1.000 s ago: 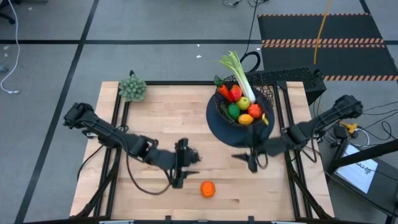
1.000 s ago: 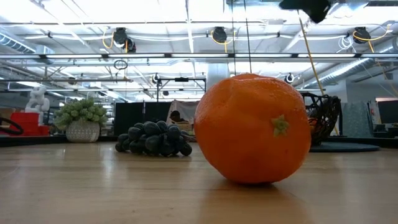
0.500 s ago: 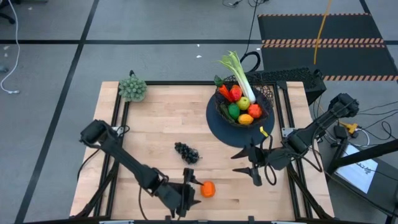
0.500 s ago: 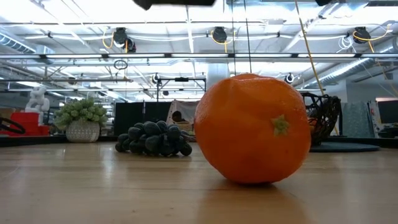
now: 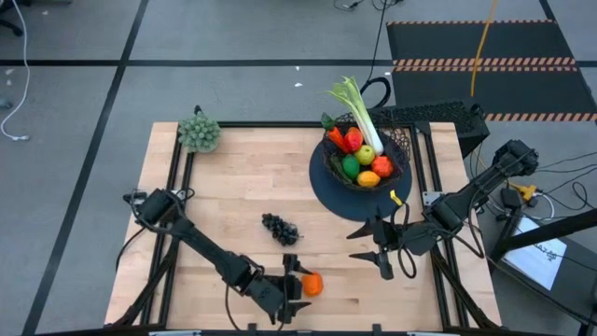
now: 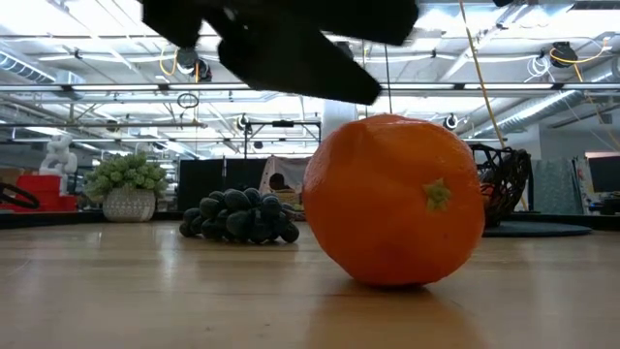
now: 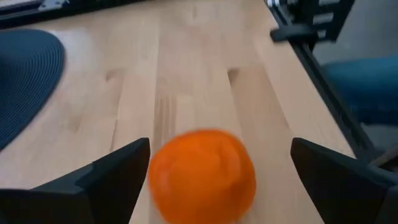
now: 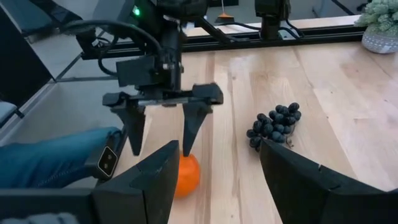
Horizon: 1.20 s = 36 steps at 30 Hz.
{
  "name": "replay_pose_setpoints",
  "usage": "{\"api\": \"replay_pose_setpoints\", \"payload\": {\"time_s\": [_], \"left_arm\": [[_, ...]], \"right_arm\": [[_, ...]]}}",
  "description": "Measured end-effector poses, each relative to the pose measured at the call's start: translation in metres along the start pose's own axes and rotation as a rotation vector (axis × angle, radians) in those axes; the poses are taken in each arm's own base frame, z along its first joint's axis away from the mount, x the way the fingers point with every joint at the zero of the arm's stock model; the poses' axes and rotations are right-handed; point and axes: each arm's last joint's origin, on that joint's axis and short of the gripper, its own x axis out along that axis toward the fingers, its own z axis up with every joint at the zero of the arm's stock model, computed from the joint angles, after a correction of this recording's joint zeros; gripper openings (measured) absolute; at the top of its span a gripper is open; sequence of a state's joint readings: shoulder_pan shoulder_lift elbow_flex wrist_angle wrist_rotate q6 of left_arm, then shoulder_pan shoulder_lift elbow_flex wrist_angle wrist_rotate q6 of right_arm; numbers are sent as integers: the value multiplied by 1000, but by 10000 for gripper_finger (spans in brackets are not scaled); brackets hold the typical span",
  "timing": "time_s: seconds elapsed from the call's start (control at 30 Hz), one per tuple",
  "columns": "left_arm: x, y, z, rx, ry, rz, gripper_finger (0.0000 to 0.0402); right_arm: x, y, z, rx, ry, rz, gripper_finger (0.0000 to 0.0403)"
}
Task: Build produce basket
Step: Put the orange into the black wire basket
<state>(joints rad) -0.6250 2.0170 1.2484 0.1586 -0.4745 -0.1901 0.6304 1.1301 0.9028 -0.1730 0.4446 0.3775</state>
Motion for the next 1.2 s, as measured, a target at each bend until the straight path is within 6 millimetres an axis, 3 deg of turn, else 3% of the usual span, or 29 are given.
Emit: {"api": "replay_pose_setpoints", "payload": {"time_s": [0.17, 0.97, 1.2], "left_arm": [[6, -4, 1, -36, -66, 2, 397], [7, 1, -11, -58, 38, 68, 397], [20, 4, -22, -74, 60, 62, 397]], "right_arm": [[0, 0, 0, 1, 2, -1, 217], [0, 0, 0, 0, 2, -1, 217], [0, 0, 0, 1, 0, 0, 217]]}}
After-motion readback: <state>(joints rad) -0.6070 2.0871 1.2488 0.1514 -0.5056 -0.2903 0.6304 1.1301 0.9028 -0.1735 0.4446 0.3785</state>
